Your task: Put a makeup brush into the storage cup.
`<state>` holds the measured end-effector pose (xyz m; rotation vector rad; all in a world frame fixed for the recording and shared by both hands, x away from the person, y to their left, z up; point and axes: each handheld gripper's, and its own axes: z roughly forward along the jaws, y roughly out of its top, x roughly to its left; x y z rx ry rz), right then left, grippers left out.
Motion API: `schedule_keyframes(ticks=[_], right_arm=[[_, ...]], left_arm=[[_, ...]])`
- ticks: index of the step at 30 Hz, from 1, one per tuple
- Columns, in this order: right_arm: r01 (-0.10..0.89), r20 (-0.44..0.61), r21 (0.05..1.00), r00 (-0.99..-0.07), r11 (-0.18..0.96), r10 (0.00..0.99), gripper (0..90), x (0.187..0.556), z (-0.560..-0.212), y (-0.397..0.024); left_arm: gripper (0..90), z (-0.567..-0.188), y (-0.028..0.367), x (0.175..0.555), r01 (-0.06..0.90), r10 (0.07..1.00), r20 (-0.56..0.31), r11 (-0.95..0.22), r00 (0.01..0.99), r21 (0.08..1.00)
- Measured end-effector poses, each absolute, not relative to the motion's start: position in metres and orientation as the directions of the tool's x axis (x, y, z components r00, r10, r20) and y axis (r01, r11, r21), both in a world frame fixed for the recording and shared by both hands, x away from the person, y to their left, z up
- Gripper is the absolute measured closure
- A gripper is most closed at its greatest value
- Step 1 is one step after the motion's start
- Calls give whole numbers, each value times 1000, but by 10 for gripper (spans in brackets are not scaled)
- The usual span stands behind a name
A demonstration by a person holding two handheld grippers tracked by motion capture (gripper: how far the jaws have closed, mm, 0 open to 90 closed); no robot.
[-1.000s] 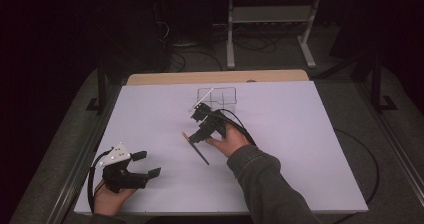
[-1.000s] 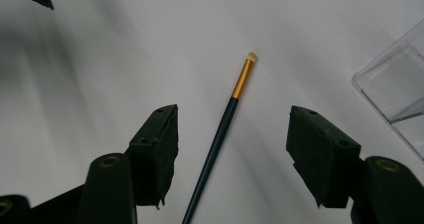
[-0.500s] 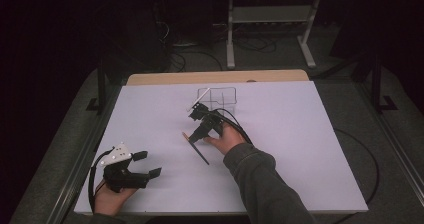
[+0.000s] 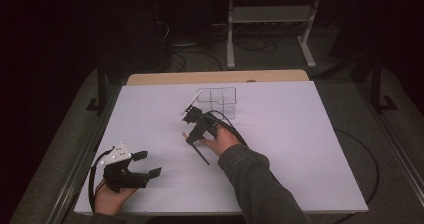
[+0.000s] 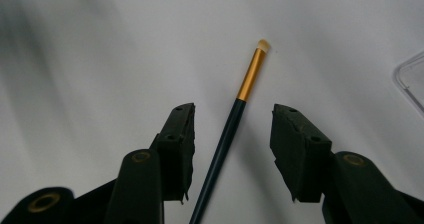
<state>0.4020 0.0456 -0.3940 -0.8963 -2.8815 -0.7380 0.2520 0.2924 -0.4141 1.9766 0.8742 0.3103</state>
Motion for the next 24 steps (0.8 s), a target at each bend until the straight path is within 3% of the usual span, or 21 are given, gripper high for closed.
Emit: schedule_keyframes(ticks=[24], right_arm=[[552,156,371,-830,747,536,641,401,-414,57]], left_arm=[[174,-415,292,253,456,686,-130,-319,716,831]])
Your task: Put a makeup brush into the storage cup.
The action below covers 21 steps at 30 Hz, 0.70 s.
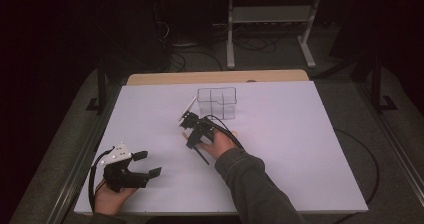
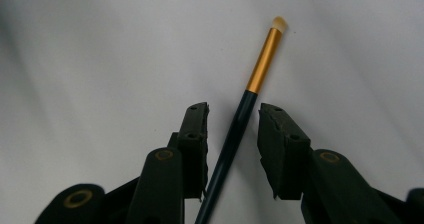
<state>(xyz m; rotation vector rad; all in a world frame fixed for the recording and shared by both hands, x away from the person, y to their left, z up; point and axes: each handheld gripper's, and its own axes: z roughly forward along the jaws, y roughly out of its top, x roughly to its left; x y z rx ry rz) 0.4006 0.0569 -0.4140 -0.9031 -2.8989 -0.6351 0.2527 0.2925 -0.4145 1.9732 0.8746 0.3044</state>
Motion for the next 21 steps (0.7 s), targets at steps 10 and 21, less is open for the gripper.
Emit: schedule_keyframes(ticks=[10,21], right_arm=[[547,139,357,-833,757,536,689,399,-418,58],[532,114,340,-842,776,527,763,397,-419,59]], left_arm=[[174,-415,292,253,457,686,-129,-321,716,830],[174,-415,292,253,458,686,-129,-321,716,829]])
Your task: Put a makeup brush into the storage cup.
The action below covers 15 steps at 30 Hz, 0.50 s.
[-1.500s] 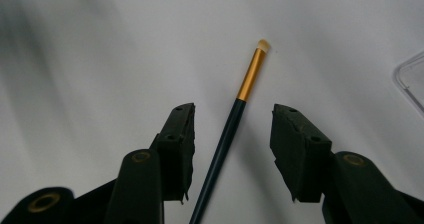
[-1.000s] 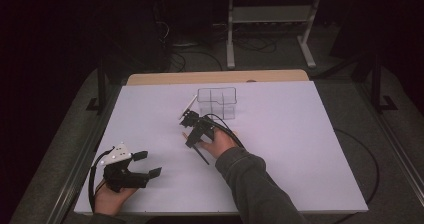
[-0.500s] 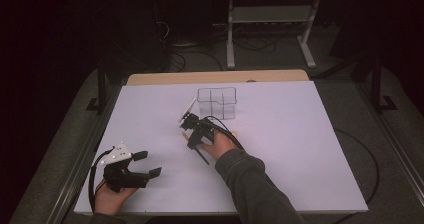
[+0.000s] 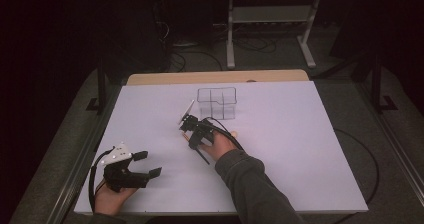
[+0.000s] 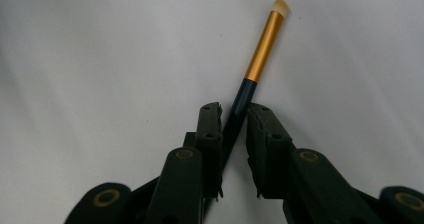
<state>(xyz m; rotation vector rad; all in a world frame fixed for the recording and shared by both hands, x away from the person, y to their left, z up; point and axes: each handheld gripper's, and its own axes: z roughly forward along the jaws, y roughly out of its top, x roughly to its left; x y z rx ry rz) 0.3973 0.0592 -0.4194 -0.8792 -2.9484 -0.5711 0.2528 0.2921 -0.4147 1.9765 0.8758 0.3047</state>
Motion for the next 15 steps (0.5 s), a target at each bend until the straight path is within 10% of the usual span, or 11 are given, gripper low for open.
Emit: schedule_keyframes(ticks=[15], right_arm=[[471,2,334,-866,816,499,797,387,-419,67]], left_arm=[[174,-415,292,253,456,685,-126,-326,718,828]])
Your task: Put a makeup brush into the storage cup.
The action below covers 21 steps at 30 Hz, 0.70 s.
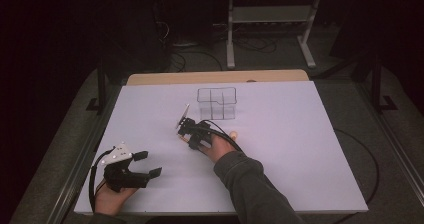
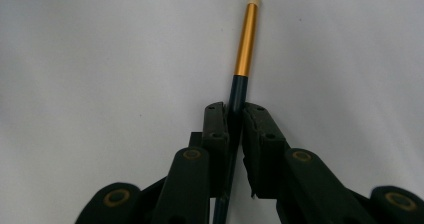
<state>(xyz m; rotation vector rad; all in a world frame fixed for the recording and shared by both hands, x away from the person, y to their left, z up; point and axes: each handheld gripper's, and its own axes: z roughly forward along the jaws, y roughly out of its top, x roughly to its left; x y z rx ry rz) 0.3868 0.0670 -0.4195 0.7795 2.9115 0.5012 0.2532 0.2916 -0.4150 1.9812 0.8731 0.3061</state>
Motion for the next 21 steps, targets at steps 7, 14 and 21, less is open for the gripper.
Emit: schedule_keyframes(ticks=[7,14,21], right_arm=[[446,-21,338,-877,829,481,826,384,-420,68],[448,17,360,-880,818,475,827,389,-420,62],[462,69,391,-877,796,475,827,389,-415,51]], left_arm=[[182,-415,292,253,456,685,-127,-324,718,829],[188,-416,292,253,458,682,-129,-326,719,827],[188,-416,292,254,458,681,-131,-325,721,827]])
